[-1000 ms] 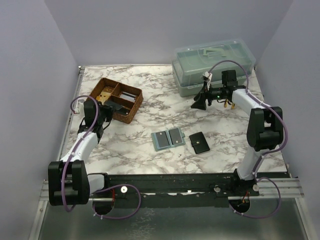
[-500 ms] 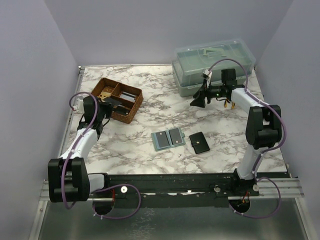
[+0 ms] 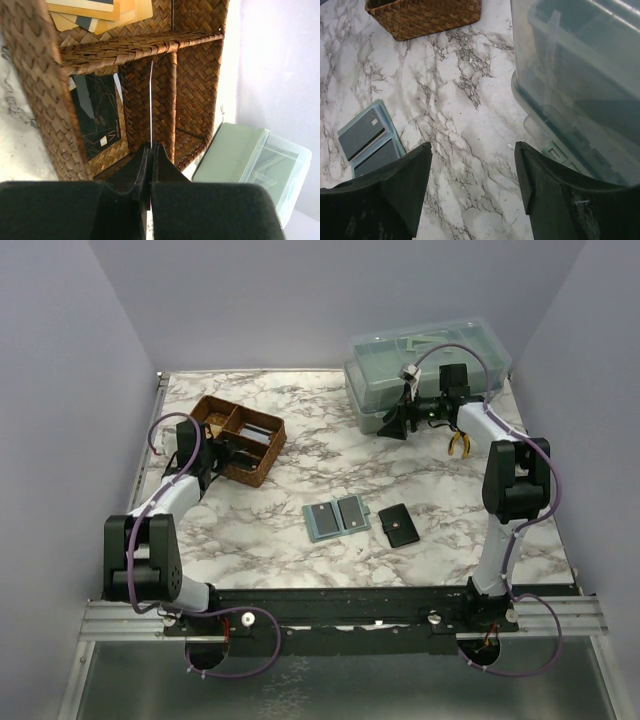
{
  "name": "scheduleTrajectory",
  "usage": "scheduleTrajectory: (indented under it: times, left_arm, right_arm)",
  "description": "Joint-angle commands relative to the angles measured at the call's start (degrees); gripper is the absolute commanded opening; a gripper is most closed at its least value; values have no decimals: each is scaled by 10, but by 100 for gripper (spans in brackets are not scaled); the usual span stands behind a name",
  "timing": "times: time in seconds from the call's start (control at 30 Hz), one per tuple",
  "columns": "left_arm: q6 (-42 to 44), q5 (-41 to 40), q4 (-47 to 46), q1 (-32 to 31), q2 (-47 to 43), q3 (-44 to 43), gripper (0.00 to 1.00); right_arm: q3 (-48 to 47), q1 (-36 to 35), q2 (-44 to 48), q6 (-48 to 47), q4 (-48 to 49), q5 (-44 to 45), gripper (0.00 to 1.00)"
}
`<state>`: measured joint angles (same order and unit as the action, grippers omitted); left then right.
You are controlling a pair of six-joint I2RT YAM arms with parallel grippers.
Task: Take the credit cards out of the card holder
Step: Place the credit card in the storage box.
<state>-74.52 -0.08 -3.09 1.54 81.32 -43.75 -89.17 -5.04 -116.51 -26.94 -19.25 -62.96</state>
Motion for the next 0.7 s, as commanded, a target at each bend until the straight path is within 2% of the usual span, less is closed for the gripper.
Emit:
scheduleTrajectory:
  times: [0.0, 0.23, 0.37, 0.53, 0.67]
  left_arm:
    - [-4, -18, 29, -13, 43, -50, 0]
    - [-6, -94, 145, -33, 66, -112, 0]
    - [-16, -102, 167, -36, 79, -125, 0]
    - [-15, -83, 166, -39, 110, -142, 6]
    - [-8, -79, 166, -39, 122, -152, 18]
  right_arm:
    - [-18, 2, -12, 0, -15, -18, 73]
    - [-8, 2, -3, 9, -9, -9, 73]
    - [-2, 2, 2, 11, -4, -8, 73]
    - [3, 2, 7, 15, 4, -8, 73]
    - [10, 2, 14, 15, 9, -7, 73]
